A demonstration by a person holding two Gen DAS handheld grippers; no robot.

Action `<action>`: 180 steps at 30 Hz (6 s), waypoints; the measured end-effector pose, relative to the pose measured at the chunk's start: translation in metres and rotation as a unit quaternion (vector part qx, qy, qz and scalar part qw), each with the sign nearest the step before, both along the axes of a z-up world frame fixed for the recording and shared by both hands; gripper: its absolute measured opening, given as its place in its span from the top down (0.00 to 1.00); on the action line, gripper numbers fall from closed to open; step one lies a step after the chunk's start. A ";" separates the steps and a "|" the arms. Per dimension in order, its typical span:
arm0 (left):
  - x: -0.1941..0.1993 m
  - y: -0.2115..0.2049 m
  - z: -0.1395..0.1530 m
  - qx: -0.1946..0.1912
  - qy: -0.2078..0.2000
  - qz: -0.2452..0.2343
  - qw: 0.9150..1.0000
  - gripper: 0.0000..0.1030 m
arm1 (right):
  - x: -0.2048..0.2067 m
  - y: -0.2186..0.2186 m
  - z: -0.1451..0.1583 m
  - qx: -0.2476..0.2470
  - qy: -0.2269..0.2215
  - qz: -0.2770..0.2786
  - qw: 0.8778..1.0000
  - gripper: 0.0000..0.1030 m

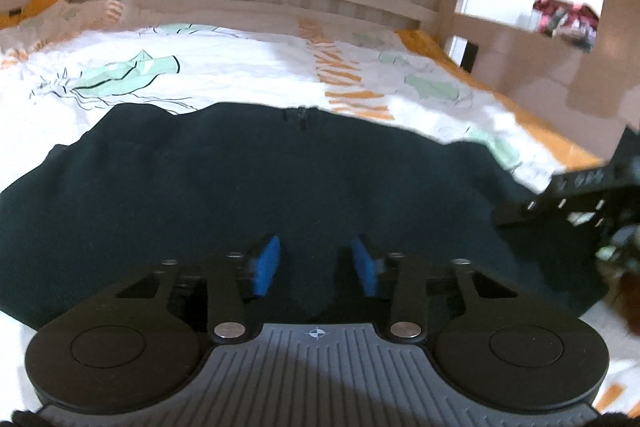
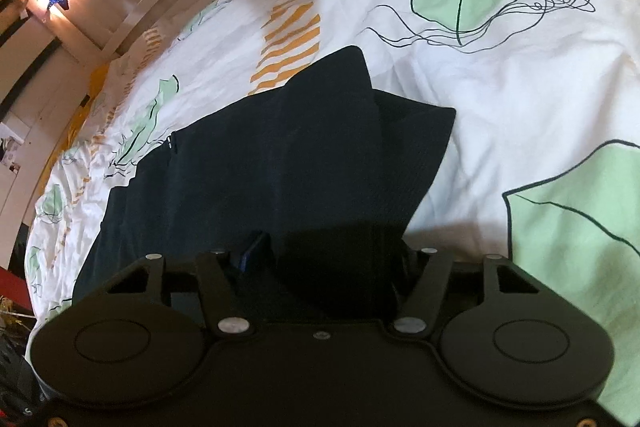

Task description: Fold large clothes

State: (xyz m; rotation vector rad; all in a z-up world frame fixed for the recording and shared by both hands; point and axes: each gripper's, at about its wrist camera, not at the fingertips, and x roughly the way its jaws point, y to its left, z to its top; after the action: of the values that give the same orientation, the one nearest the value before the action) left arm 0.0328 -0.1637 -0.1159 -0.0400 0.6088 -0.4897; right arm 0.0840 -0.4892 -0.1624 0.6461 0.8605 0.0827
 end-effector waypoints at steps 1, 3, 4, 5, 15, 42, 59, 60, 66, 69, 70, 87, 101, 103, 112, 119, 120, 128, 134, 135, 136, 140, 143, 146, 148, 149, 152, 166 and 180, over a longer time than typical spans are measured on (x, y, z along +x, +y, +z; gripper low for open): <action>-0.001 0.003 0.003 -0.011 0.001 0.001 1.000 0.77 | 0.000 0.000 0.000 0.000 0.000 -0.001 1.000 0.36; -0.001 0.009 0.006 -0.031 0.003 0.001 0.999 0.83 | 0.000 0.000 0.000 0.002 0.000 -0.002 1.000 0.36; -0.001 0.012 0.004 -0.042 0.007 0.003 0.999 0.85 | 0.000 0.000 0.000 0.003 0.000 -0.002 1.000 0.36; 0.000 0.014 0.002 -0.052 0.012 0.005 0.999 0.85 | 0.000 0.000 0.000 0.003 0.000 -0.003 1.000 0.36; 0.015 0.031 -0.017 -0.125 0.072 0.012 0.990 0.85 | -0.006 -0.006 0.009 0.027 -0.018 -0.018 0.999 0.64; 0.008 0.039 -0.024 -0.163 0.084 0.026 0.983 0.84 | 0.043 0.108 0.150 0.017 -0.059 0.076 0.995 0.73; 0.005 0.105 -0.020 -0.208 0.156 0.020 0.965 0.85 | 0.150 0.292 0.060 0.006 0.068 0.242 0.968 0.67; 0.005 0.108 -0.018 -0.203 0.155 0.016 0.967 0.85 | 0.150 0.294 0.057 0.006 0.069 0.245 0.967 0.67; -0.006 0.119 0.000 -0.162 0.127 -0.022 0.978 0.84 | 0.144 0.298 0.063 0.048 0.025 0.280 0.959 0.31; -0.014 0.123 0.015 -0.141 0.087 -0.042 0.985 0.77 | 0.134 0.294 0.086 0.049 -0.020 0.302 0.952 0.24; -0.017 0.124 0.020 -0.132 0.070 -0.051 0.987 0.76 | 0.132 0.289 0.093 0.053 -0.032 0.303 0.951 0.22; -0.051 0.112 0.054 -0.067 -0.044 -0.097 0.992 0.70 | 0.105 0.216 0.154 0.140 -0.152 0.248 0.946 0.14; -0.027 0.072 0.080 -0.052 -0.104 -0.129 0.985 0.67 | 0.043 0.129 0.068 -0.131 -0.125 0.043 0.983 0.15; -0.025 0.070 0.077 -0.044 -0.103 -0.126 0.986 0.67 | 0.042 0.135 0.050 -0.134 -0.107 0.042 0.984 0.16; -0.004 0.098 0.069 -0.017 -0.098 -0.052 0.994 0.62 | 0.049 0.237 0.033 -0.182 -0.138 0.084 0.970 0.12; 0.023 0.137 0.051 -0.037 -0.043 0.045 0.997 0.60 | 0.040 0.247 0.023 -0.201 -0.163 0.086 0.962 0.12; 0.026 0.139 0.047 -0.036 -0.034 0.053 0.997 0.60 | 0.037 0.250 0.022 -0.207 -0.171 0.085 0.959 0.13; 0.042 0.151 0.012 0.024 0.025 0.077 0.996 0.51 | 0.028 0.249 0.028 -0.212 -0.211 0.145 0.943 0.12; 0.046 0.153 0.013 0.024 0.034 0.071 0.997 0.47 | 0.040 0.205 0.048 -0.129 -0.214 0.113 0.962 0.40; 0.047 0.152 0.011 0.024 0.035 0.070 0.997 0.47 | 0.043 0.204 0.052 -0.130 -0.215 0.112 0.961 0.44; 0.046 0.153 0.011 0.024 0.036 0.070 0.997 0.47 | 0.050 0.204 0.057 -0.137 -0.218 0.112 0.960 0.49; 0.047 0.151 0.010 0.024 0.036 0.069 0.997 0.47 | 0.088 0.213 0.062 -0.163 -0.209 0.118 0.957 0.50; 0.049 0.148 0.010 0.026 0.035 0.070 0.997 0.46 | 0.127 0.227 0.050 -0.177 -0.163 0.126 0.963 0.50; 0.050 0.147 0.009 0.029 0.035 0.070 0.997 0.45 | 0.154 0.242 0.034 -0.203 -0.131 0.136 0.961 0.50; 0.050 0.147 0.008 0.027 0.037 0.071 0.996 0.45 | 0.168 0.252 0.028 -0.231 -0.108 0.154 0.954 0.49; 0.051 0.148 0.007 0.025 0.038 0.072 0.996 0.45 | 0.172 0.255 0.026 -0.237 -0.100 0.162 0.953 0.48; 0.052 0.146 0.008 0.029 0.038 0.073 0.996 0.44 | 0.177 0.252 0.019 -0.230 -0.091 0.172 0.954 0.48; 0.061 0.151 0.021 0.043 0.051 0.115 0.991 0.04 | 0.152 0.246 0.029 -0.229 -0.156 0.177 0.945 0.16; 0.044 0.141 0.066 0.120 0.026 0.131 0.984 0.05 | 0.073 0.225 0.051 -0.217 -0.133 0.099 0.962 0.01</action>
State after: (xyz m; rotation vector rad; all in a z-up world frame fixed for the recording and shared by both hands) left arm 0.0764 -0.0225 -0.0500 0.0959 0.6997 -0.1579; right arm 0.1571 -0.2640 -0.1114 0.1299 0.6504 0.1522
